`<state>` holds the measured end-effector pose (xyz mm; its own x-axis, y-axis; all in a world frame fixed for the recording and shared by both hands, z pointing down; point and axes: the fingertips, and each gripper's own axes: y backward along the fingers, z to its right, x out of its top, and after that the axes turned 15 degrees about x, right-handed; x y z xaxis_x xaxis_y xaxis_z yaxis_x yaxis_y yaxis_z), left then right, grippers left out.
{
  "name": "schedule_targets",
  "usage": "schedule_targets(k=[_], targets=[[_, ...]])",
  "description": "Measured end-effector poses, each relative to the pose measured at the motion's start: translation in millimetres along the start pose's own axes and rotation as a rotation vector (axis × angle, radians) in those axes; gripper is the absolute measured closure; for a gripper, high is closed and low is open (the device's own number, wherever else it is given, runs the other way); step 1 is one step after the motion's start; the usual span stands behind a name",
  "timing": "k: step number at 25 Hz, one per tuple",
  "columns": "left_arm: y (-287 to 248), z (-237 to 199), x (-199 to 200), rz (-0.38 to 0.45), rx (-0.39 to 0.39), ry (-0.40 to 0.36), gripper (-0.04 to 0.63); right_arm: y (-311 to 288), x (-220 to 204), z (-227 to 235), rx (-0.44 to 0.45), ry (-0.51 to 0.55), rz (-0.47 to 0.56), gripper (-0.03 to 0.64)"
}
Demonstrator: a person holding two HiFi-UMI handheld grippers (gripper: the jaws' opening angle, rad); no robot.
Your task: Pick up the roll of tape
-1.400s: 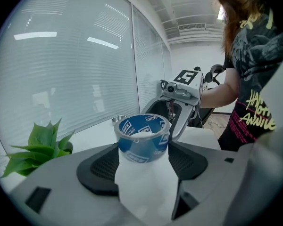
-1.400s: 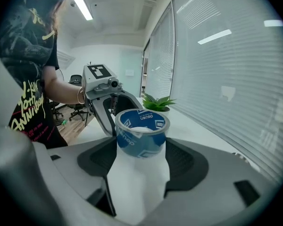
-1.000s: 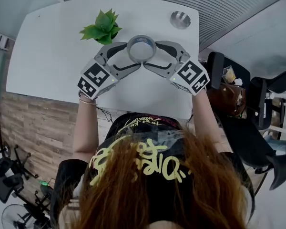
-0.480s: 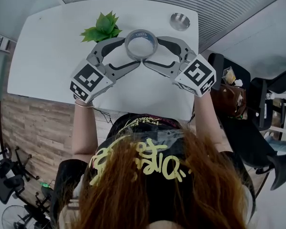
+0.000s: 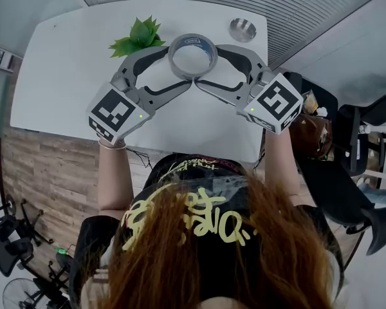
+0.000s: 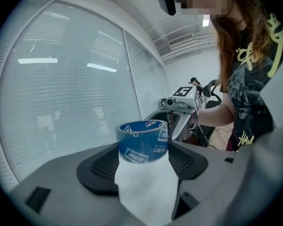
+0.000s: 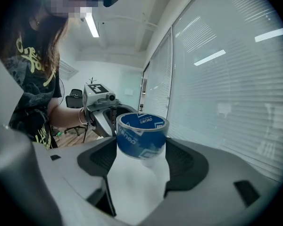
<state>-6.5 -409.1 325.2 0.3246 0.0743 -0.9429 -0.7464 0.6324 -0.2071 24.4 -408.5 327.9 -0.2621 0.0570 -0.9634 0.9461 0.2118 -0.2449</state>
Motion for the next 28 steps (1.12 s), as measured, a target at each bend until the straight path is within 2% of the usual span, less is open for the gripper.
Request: schedule_targets(k=[8, 18, 28], targets=[[7.0, 0.7, 11.2, 0.052, -0.012, 0.052, 0.272, 4.2, 14.2, -4.8, -0.003, -0.008, 0.031, 0.288], [6.8, 10.1, 21.7, 0.073, -0.006, 0.047, 0.272, 15.4, 20.4, -10.8, -0.036, 0.004, 0.039, 0.287], [11.3, 9.7, 28.6, 0.102, -0.006, 0.086, 0.272, 17.1, 29.1, -13.0, -0.040, -0.002, 0.043, 0.287]])
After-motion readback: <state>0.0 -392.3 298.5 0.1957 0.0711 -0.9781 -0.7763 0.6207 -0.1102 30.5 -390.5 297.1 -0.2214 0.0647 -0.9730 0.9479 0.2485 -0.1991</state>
